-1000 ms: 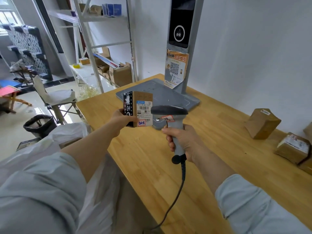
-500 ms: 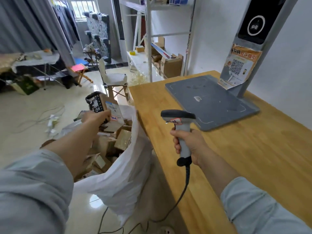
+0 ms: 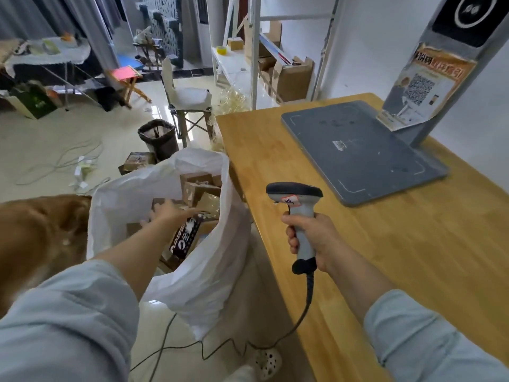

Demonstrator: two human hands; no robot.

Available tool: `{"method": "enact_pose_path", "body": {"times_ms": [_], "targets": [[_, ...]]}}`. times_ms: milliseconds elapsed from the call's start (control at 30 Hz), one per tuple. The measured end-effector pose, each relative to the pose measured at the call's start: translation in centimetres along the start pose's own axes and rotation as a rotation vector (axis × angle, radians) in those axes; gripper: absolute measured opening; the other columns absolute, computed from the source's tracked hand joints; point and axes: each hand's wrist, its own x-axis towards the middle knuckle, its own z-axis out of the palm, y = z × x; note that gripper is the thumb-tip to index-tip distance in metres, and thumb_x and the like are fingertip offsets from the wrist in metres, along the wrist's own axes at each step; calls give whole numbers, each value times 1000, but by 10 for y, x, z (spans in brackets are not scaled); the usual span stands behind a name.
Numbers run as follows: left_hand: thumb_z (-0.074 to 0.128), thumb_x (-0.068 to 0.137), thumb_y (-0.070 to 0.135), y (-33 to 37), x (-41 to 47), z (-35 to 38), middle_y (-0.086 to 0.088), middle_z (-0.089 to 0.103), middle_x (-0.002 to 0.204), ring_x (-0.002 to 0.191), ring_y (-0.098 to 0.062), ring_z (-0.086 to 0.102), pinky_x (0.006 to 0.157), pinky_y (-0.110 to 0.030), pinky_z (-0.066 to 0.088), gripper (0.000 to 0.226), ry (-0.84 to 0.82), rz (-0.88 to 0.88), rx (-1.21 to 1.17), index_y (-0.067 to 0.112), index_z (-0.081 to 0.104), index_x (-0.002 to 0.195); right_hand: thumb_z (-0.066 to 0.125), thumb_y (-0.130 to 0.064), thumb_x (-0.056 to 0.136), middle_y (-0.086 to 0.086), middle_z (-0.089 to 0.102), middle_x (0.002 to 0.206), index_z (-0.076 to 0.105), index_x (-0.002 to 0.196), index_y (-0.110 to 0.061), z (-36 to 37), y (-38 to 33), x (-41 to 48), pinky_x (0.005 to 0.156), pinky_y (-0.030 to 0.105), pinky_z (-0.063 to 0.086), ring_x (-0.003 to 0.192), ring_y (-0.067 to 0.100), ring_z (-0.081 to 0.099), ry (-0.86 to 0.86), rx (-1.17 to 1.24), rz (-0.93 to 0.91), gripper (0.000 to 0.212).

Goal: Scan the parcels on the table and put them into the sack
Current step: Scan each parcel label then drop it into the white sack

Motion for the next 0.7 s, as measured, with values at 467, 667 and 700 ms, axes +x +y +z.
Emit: {"method": "enact_pose_path", "body": {"times_ms": [467,667,700], "targets": [[55,93,42,266,-279,133,-1,39,151,141,-22,30,119,-44,13,68,-269,950,366,22,26,151,65,-6,84,7,51,56,56,76,-6,-158,-2,-50,45,25,45,41,17,48,444,576,-59,13],[59,90,35,322,-390,218,-7,47,144,134,-27,41,115,-43,26,71,-484,1176,456,23,25,152,61,-2,86,4,47,56,52,77,-6,-273,4,-111,40,22,43,42,13,46,651,801,-193,14],[59,91,35,329,-408,230,-8,45,145,133,-28,41,113,-43,30,71,-526,1200,448,23,25,152,60,-1,87,4,46,54,51,74,-7,-293,5,-120,39,21,41,40,12,44,685,817,-213,16]]}}
